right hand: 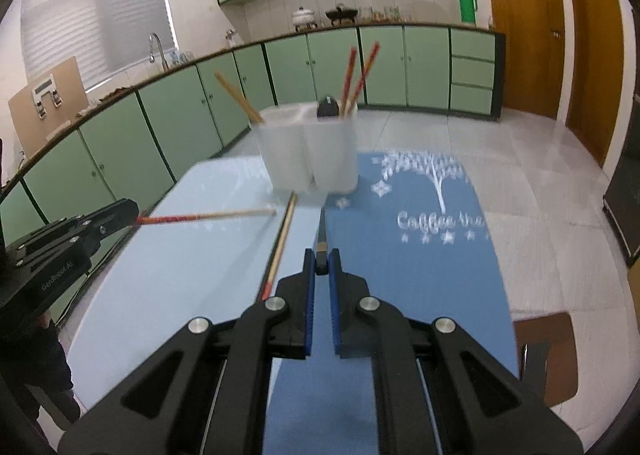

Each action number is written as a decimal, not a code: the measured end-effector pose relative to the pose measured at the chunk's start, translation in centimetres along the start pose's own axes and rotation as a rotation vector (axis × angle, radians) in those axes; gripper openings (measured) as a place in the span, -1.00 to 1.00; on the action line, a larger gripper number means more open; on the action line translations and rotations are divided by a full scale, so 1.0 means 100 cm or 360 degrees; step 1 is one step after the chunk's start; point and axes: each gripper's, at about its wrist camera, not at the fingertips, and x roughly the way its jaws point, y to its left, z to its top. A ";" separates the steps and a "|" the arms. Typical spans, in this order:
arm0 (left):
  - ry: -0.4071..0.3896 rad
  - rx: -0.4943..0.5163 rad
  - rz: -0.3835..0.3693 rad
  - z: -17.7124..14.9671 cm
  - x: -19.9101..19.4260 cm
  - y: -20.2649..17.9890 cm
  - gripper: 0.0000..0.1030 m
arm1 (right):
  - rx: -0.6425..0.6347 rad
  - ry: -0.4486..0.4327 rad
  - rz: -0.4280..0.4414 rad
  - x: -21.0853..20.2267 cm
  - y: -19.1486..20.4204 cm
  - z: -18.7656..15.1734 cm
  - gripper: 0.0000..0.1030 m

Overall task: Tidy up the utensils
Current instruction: 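Lift both chopsticks over the white holder and open both tools to drop them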

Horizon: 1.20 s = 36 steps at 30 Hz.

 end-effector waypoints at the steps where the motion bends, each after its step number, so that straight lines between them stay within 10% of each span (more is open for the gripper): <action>1: -0.0017 0.0006 -0.0002 0.004 -0.002 0.000 -0.90 | -0.0005 -0.0012 0.0003 -0.002 0.000 0.005 -0.88; 36: -0.0305 0.0110 -0.0196 0.110 -0.014 -0.006 -0.90 | -0.0197 -0.0226 0.0161 -0.025 0.020 0.164 -0.89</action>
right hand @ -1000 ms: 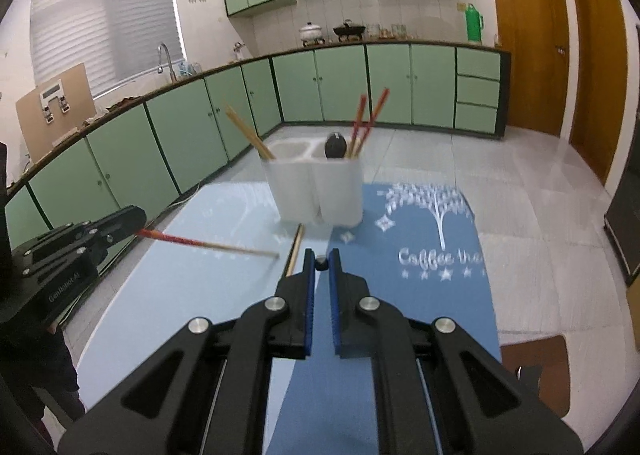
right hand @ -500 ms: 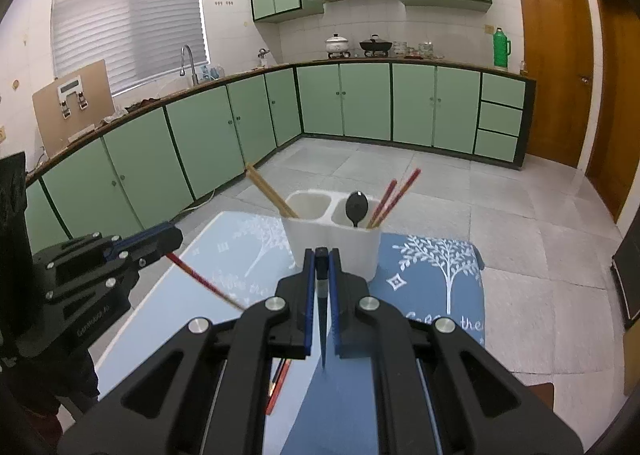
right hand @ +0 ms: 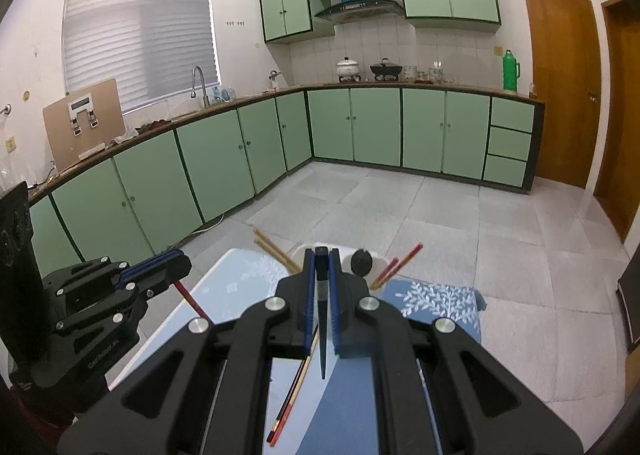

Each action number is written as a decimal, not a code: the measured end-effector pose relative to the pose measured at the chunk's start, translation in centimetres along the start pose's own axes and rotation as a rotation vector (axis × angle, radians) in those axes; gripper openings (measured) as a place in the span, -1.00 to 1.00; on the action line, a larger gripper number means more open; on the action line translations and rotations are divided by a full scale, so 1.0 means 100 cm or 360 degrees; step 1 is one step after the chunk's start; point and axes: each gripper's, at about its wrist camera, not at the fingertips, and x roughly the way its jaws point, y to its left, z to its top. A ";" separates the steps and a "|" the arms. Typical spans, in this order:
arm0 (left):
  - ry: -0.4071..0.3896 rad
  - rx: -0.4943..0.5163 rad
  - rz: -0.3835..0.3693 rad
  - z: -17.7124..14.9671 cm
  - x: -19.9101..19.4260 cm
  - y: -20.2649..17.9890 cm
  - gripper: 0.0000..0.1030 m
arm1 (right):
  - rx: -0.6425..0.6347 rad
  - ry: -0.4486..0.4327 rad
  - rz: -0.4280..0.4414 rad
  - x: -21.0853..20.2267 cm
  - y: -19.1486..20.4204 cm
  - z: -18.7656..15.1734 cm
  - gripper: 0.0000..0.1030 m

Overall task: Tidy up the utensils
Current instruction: 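Lift both chopsticks over the white holder and open both tools to drop them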

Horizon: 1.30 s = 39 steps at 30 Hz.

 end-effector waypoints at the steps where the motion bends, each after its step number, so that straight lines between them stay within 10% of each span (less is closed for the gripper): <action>1: -0.0014 -0.0003 -0.0005 0.005 0.001 0.000 -0.90 | -0.0004 -0.0009 -0.0008 0.001 -0.001 0.006 -0.89; 18: -0.0275 0.0015 0.0014 0.107 0.063 0.011 -0.90 | 0.0004 -0.0162 -0.0087 0.031 -0.039 0.100 -0.89; 39: -0.0074 -0.0035 0.0026 0.069 0.156 0.030 -0.77 | 0.0053 -0.0023 -0.0139 0.118 -0.072 0.069 -0.62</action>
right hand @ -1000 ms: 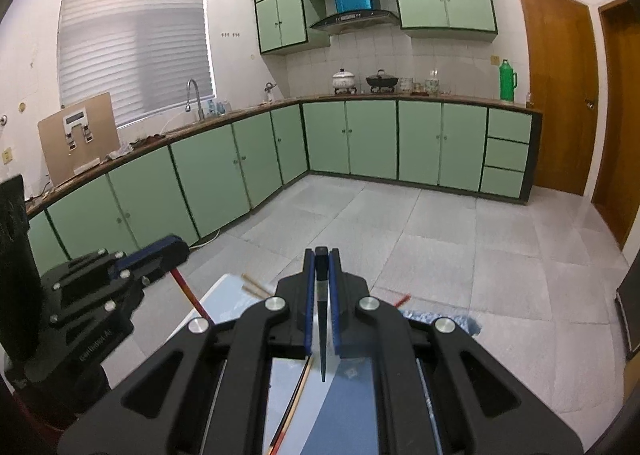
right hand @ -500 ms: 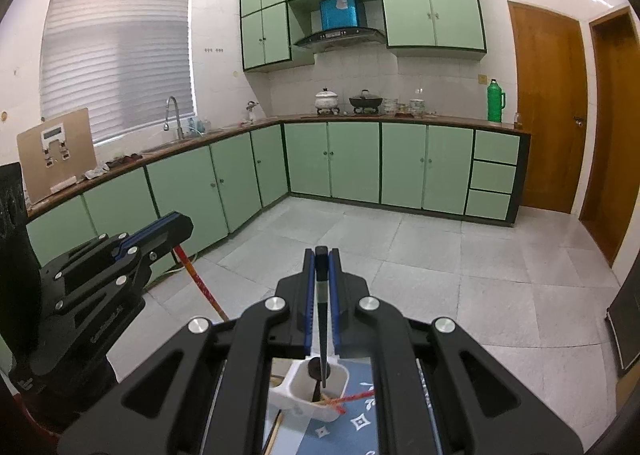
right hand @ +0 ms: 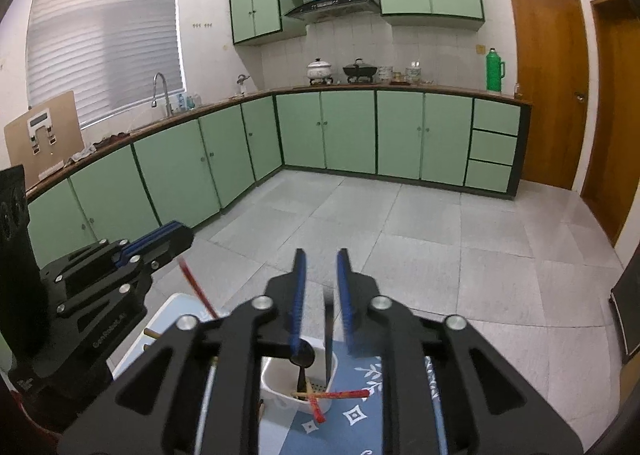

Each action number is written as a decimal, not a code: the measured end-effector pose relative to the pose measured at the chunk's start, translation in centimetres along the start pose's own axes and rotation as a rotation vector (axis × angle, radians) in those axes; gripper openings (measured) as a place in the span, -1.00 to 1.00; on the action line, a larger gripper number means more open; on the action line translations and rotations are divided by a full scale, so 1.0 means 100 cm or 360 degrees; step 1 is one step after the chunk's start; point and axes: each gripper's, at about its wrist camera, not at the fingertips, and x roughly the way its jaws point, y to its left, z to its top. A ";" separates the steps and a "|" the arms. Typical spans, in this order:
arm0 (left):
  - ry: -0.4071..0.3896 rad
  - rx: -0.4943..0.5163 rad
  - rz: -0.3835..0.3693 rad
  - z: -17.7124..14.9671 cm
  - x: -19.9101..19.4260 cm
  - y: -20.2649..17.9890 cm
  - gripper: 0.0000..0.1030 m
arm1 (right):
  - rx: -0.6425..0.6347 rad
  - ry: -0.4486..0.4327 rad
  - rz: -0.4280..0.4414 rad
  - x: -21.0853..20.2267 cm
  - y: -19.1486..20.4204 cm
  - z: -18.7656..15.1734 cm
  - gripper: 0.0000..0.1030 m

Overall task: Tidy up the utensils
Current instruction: 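Lift both chopsticks over the white holder and open both tools to drop them, then withdraw both open tools back toward the last two chopsticks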

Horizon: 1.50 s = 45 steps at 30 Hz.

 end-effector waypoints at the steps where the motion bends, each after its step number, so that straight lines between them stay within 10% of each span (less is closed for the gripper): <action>1: -0.0008 -0.0002 0.0002 0.002 -0.004 0.001 -0.70 | 0.0005 -0.0010 -0.0003 -0.003 0.000 0.000 -0.59; 15: -0.0077 -0.0049 0.0022 0.001 -0.090 -0.004 0.14 | 0.0037 -0.0197 -0.0065 -0.090 -0.009 -0.016 0.17; 26: 0.0150 -0.0105 0.0071 -0.105 -0.131 -0.016 0.48 | 0.0136 -0.0063 -0.0153 -0.129 0.005 -0.147 0.75; 45: 0.0645 -0.0179 0.0249 -0.265 -0.130 0.021 0.57 | 0.0206 0.0337 -0.0133 -0.087 0.058 -0.294 0.79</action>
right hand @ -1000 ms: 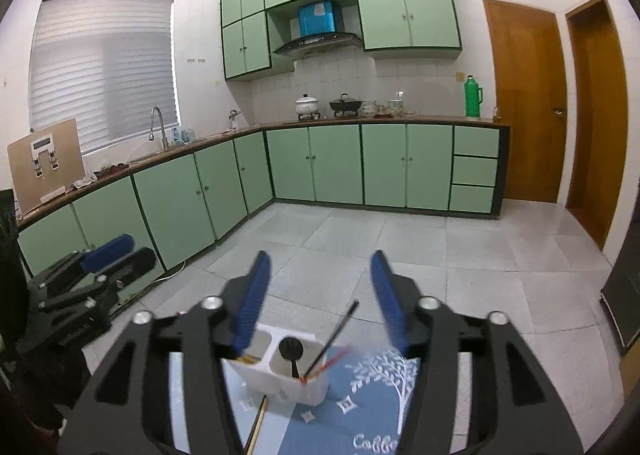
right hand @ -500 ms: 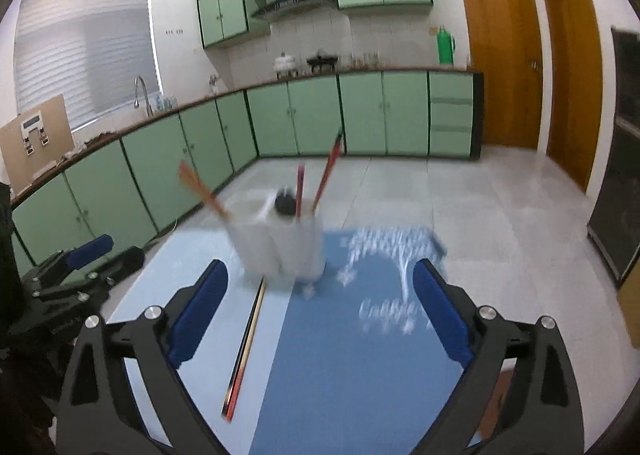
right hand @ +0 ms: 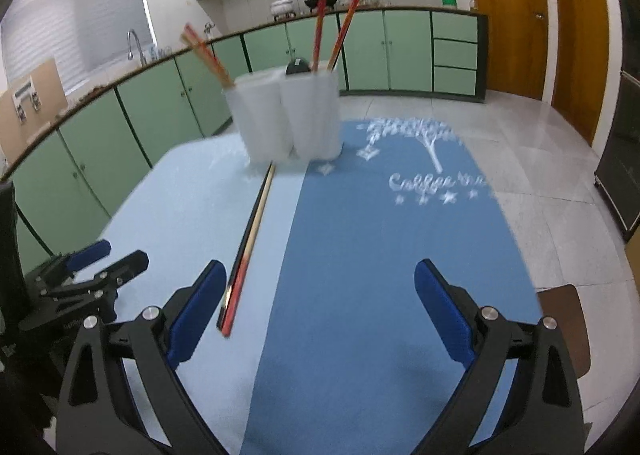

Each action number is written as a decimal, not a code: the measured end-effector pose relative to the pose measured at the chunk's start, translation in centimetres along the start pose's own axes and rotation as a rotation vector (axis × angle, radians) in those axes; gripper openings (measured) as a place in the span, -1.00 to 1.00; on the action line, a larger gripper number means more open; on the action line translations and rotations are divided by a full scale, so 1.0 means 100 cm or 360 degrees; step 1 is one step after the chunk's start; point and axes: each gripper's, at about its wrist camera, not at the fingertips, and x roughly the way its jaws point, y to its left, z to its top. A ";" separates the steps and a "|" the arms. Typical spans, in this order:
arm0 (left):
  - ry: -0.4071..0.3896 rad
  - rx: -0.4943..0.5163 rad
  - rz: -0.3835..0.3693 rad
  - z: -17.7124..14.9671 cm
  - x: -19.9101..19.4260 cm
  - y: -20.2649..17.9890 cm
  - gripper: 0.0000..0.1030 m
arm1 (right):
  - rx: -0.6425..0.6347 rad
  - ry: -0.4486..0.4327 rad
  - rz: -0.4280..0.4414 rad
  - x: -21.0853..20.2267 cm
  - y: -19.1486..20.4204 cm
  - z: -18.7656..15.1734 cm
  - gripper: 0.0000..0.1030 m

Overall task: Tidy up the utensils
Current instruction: 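Withdraw both open tools back toward the last two chopsticks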

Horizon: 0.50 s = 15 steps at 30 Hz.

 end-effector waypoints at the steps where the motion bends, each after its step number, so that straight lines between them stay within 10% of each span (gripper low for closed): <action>1: 0.0013 0.0002 0.0004 -0.003 0.002 0.001 0.57 | -0.0022 0.0016 -0.0008 0.004 0.004 -0.004 0.79; 15: 0.0148 -0.0010 0.0046 -0.020 0.017 0.016 0.58 | -0.0166 0.0224 -0.0060 0.038 0.036 -0.032 0.65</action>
